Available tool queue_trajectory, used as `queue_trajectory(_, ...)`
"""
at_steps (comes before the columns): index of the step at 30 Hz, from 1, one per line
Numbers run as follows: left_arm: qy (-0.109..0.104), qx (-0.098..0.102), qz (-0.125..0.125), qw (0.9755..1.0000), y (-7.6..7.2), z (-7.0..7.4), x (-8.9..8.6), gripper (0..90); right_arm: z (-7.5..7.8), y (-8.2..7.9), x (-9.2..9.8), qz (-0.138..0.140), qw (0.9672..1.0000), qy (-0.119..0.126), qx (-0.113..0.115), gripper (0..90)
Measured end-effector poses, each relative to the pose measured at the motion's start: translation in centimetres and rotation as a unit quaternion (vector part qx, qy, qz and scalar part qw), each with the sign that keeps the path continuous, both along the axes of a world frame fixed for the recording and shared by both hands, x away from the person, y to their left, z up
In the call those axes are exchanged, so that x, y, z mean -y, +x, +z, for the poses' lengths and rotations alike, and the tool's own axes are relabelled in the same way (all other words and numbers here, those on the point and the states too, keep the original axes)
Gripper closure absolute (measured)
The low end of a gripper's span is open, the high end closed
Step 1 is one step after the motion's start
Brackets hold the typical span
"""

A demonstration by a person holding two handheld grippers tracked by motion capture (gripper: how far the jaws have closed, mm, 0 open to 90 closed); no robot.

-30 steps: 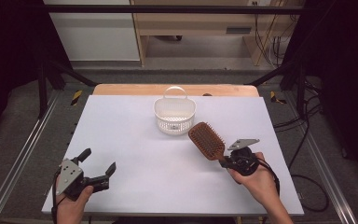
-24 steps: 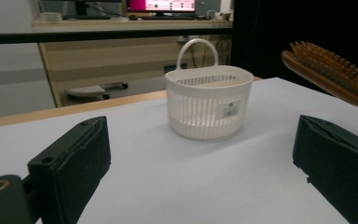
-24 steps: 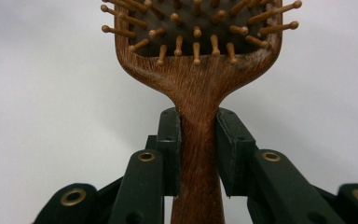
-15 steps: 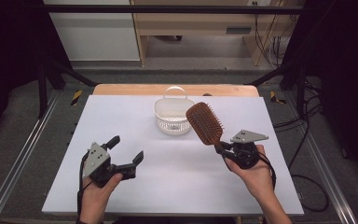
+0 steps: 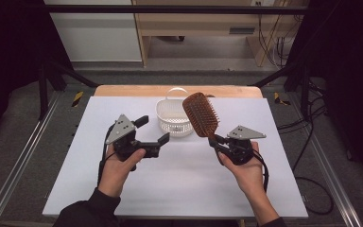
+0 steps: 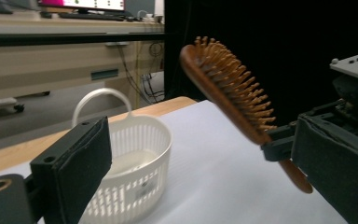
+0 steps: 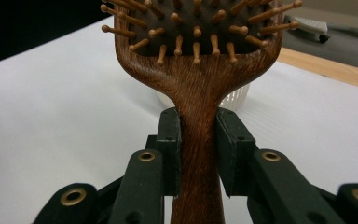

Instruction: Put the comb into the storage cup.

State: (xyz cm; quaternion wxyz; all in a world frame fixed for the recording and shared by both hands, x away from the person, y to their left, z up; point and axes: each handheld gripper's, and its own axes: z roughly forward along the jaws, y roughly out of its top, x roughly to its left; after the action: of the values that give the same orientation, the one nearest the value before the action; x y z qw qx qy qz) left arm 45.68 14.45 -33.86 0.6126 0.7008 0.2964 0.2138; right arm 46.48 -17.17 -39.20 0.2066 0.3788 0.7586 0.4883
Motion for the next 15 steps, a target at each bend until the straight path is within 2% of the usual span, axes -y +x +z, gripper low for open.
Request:
queue_trajectory(4, 0.01, 0.006, -0.002, 0.9999, -0.4, 0.6, 1.9, 4.7, -0.2, -0.7, -0.4, 0.006, 0.9998, -0.005, 0.018, 73.0)
queue_trajectory(7, 0.012, 0.008, 0.011, 0.9998, -0.8, 0.5, 2.8, 4.2, -0.4, -1.2, -0.7, 0.026, 0.9989, 0.019, 0.035, 72.9)
queue_trajectory(9, 0.001, 0.003, 0.011, 0.9999, -0.9, 0.5, 3.1, 4.4, -0.4, -1.6, -1.1, 0.029, 0.9984, 0.015, 0.045, 73.0)
queue_trajectory(11, -0.023, -0.011, 0.007, 0.9996, -0.9, 0.7, 3.4, 4.5, -0.2, -2.0, -1.4, 0.037, 0.9975, 0.021, 0.057, 72.9)
queue_trajectory(15, -0.041, -0.018, 0.01, 0.999, -0.5, 1.0, 3.7, 4.8, 0.1, -2.7, -2.2, 0.045, 0.9955, 0.013, 0.082, 72.9)
